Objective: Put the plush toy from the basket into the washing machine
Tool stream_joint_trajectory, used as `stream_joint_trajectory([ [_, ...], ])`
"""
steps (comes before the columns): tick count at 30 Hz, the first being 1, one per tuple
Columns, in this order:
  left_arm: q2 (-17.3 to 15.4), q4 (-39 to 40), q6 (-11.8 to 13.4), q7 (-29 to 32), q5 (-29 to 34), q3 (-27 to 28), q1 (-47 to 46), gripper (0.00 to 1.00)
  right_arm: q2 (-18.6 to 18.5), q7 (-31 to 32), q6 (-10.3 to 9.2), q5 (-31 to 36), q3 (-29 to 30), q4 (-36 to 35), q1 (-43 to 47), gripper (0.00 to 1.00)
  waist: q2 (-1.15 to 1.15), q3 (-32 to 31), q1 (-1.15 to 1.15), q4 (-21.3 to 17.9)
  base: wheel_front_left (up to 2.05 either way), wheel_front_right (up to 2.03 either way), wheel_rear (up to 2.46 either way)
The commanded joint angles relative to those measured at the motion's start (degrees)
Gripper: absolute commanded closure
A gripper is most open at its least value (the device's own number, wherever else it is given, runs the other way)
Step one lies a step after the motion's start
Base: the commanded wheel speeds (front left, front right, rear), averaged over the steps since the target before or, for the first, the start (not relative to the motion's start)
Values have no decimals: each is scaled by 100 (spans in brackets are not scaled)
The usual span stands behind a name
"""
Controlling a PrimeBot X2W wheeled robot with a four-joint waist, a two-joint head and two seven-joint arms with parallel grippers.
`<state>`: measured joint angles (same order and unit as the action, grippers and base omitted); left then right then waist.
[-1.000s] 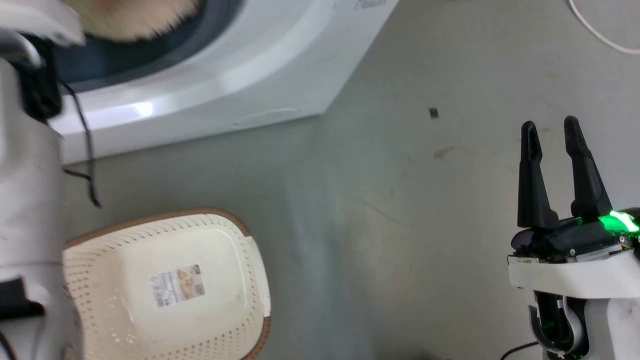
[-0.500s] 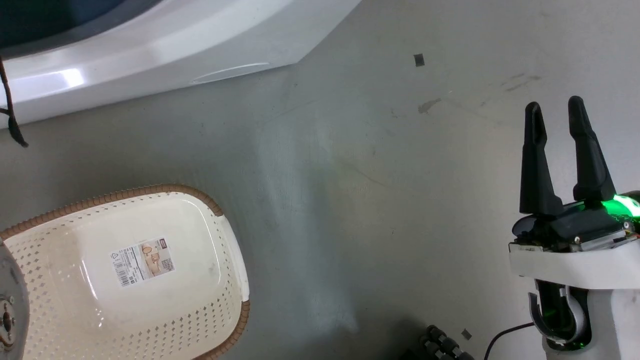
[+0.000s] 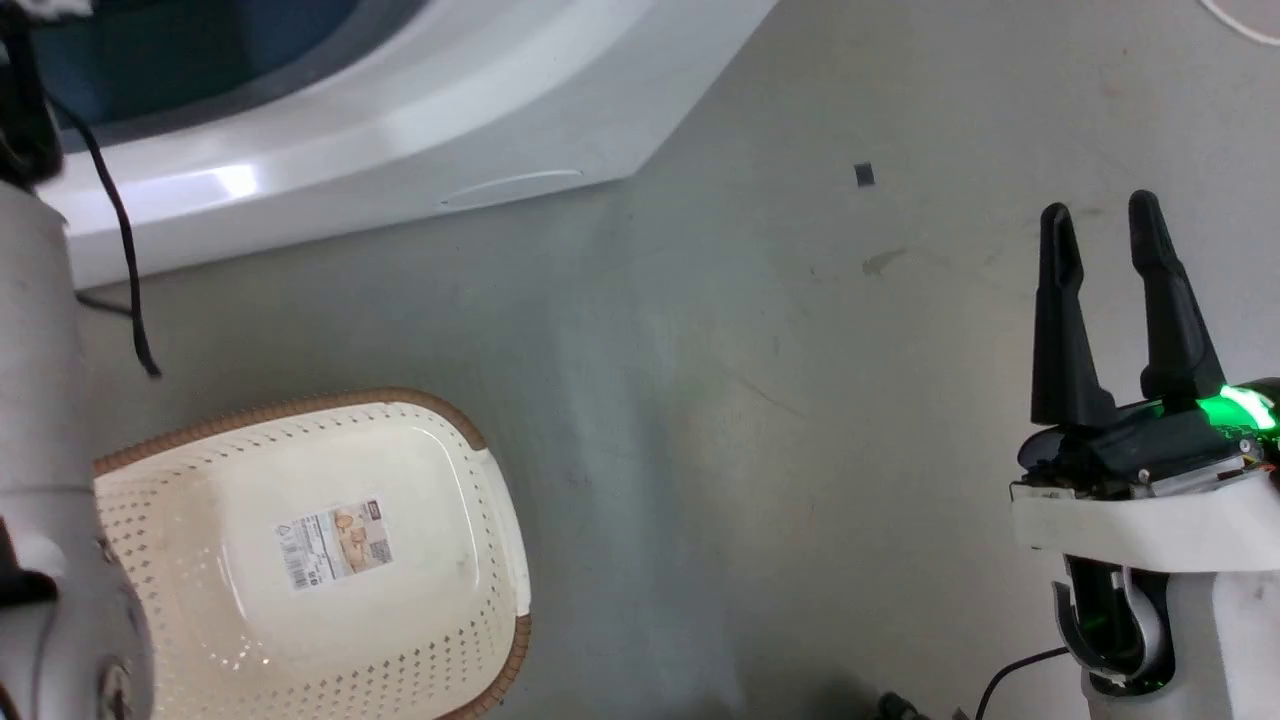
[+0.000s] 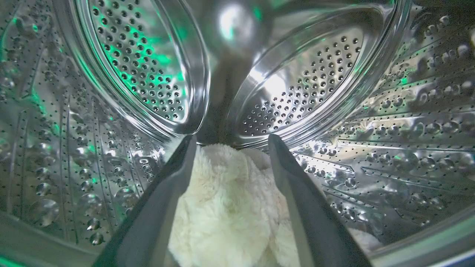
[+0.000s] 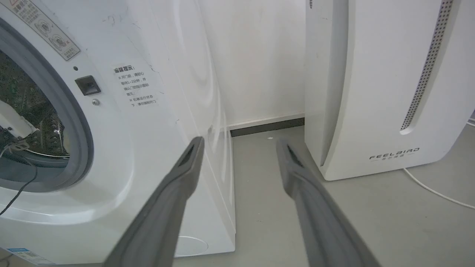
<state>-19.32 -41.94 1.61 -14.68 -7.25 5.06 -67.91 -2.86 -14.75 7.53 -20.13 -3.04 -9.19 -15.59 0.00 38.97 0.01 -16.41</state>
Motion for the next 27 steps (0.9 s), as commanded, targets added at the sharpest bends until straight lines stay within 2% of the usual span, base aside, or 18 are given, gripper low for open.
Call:
stream_joint_trajectory([
  [1, 42, 108, 25, -31, -31, 61, 193, 0, -1, -25, -4, 38, 1, 28, -5, 0, 0, -192, -1, 105, 0, 0, 0],
  [10, 547, 951, 161, -31, 244, 20, 1706, 0, -1, -25, -4, 281, 64, 145, 253, 0, 0, -940, -1, 483, 0, 0, 0],
  [17, 1000, 1807, 155, -31, 308, 26, 2832, 0, -1, -25, -4, 469, 164, 245, 514, 0, 0, -1543, -1, 812, 0, 0, 0],
  [27, 1344, 2644, 120, -31, 465, -39, 4361, 0, -1, -25, -4, 623, 201, 419, 1002, 0, 0, -2477, -1, 1099, 0, 0, 0],
])
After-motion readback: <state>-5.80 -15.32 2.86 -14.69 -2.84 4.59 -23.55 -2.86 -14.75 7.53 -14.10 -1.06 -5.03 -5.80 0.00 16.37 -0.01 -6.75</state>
